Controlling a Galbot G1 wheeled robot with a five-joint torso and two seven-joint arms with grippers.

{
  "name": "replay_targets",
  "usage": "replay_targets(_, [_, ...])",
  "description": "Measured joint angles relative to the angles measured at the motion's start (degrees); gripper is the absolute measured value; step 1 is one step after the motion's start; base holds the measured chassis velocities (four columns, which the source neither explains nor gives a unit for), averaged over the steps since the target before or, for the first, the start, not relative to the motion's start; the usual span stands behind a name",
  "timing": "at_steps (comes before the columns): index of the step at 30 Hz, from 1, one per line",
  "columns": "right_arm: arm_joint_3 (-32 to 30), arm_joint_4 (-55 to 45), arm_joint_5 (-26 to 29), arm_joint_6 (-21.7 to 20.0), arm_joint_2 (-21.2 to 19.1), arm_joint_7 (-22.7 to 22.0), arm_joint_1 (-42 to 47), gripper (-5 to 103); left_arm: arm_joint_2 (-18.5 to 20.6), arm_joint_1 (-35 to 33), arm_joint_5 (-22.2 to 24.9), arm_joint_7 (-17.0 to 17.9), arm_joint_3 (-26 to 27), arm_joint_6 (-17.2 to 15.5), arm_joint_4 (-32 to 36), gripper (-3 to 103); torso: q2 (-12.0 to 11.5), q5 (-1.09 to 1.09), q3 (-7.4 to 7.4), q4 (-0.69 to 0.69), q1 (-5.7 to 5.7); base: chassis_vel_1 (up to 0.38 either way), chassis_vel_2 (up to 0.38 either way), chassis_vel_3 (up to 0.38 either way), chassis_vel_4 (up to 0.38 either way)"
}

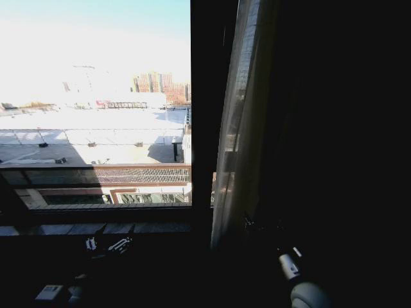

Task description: Open the curtains by pulling them apart, changing their state from closed to fully open.

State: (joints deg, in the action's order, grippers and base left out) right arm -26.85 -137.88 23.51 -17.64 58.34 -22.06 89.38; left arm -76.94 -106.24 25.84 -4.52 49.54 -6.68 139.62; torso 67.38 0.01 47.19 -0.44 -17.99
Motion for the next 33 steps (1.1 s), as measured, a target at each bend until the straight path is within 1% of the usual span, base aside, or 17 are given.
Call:
replay_targets(6, [1.1, 0.7, 0.0, 0.0, -0.3, 0.0, -1.1, 100, -0.8, 0.0, -0.1, 0.0, -0.1, 0.0, -0.1, 100, 0.0, 0.00, 0.00, 0.00, 0.00, 0.000, 0.000, 0.000, 0.000])
replay_targets(20, [1.4, 0.7, 0.0, -0.1, -0.4, -0.1, -1.1, 100, -1.1, 0.7, -0.2, 0.0, -0.8, -0.1, -0.4, 100, 0.0, 0.01, 0.00, 0.00, -0.01, 0.013, 0.039, -0.013, -0.034])
replay_targets(25, [1.3, 0.5, -0.1, -0.1, -0.6, -0.1, -0.9, 100, -1.6, 0.8, -0.3, 0.0, -1.0, -0.2, -0.4, 100, 0.0, 0.00, 0.00, 0.00, -0.01, 0.089, 0.121, -0.100, -0.123])
replay_targets(33, [1.6, 0.3, -0.3, -0.1, -0.6, -0.2, -0.6, 100, -2.3, 0.4, -0.5, -0.1, -1.0, -0.1, -0.2, 100, 0.0, -0.01, 0.01, 0.01, -0.02, 0.207, 0.225, -0.201, -0.211])
